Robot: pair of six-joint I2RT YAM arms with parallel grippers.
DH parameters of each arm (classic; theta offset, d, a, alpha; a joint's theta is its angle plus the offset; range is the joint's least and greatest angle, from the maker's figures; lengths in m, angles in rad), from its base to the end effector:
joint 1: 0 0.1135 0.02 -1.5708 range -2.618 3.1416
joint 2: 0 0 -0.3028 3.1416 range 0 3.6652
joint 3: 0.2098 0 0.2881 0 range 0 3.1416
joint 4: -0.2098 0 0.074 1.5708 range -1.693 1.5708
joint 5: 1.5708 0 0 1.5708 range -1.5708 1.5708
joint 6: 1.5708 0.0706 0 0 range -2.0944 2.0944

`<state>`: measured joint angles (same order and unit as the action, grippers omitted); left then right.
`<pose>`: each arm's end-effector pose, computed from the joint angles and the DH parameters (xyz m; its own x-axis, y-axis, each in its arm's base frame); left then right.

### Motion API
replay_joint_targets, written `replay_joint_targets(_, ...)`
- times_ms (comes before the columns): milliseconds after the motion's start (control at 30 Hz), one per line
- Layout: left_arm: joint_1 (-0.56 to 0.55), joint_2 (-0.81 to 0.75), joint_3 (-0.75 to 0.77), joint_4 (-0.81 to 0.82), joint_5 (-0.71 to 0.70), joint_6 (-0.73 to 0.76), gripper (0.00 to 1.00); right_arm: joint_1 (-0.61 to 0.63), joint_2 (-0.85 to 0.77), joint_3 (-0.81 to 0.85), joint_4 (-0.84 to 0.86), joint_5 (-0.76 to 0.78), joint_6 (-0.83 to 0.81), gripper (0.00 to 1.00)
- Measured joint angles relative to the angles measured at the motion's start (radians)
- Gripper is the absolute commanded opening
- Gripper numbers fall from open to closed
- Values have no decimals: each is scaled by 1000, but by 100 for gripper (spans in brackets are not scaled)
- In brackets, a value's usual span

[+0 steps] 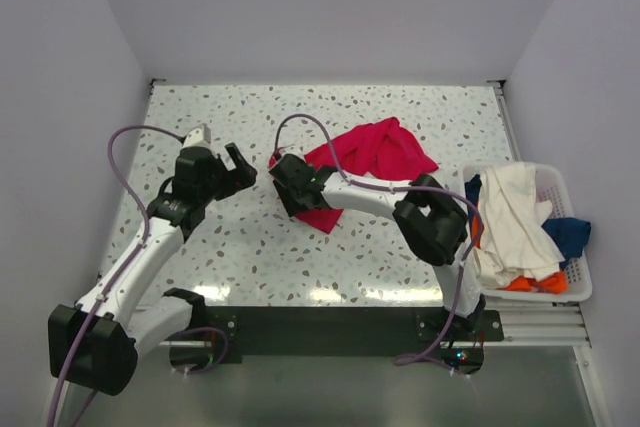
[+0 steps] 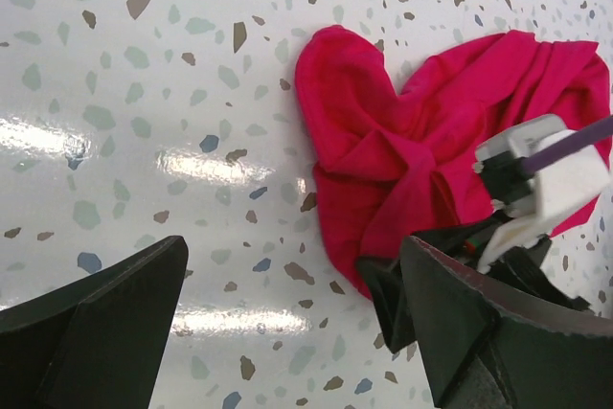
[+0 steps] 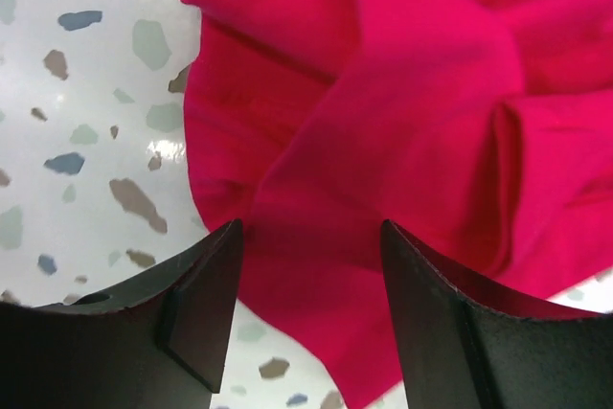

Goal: Fold and stack the t-shirts
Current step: Flatten the tshirt out

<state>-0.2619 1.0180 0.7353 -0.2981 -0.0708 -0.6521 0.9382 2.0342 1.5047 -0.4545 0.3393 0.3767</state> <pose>0.2612 -0.0648 0.2710 -0.5433 -0.4811 -0.6880 -0.1617 0.8642 -0.4765 0.3185 0.3947 0.1768 -0.6975 -0.3647 -0.6168 -0.4248 0.9037 -0.0540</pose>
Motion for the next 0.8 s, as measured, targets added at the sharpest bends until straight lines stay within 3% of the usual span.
replay_joint_targets(267,31,-9,-14,5,42,-21,97,5,104,85,16,89,5,64)
replay_joint_targets(367,33,-9,-15,6,47,-22,97,5,106,98,22,131,15,56)
replay_joint_targets(467,33,-9,-27,18,52,-23,96,5,106,102,25,167,27,38)
replay_joint_targets(500,33,-9,-34,20,61,-25,96,5,106,102,24,177,31,27)
replay_joint_targets(567,33,-9,-43,27,74,-28,95,5,106,102,24,195,35,13)
replay_joint_targets(700,33,-5,-61,56,113,-33,92,5,106,102,26,201,40,0)
replay_joint_targets(800,34,4,-89,98,157,-44,89,3,106,102,26,193,41,0)
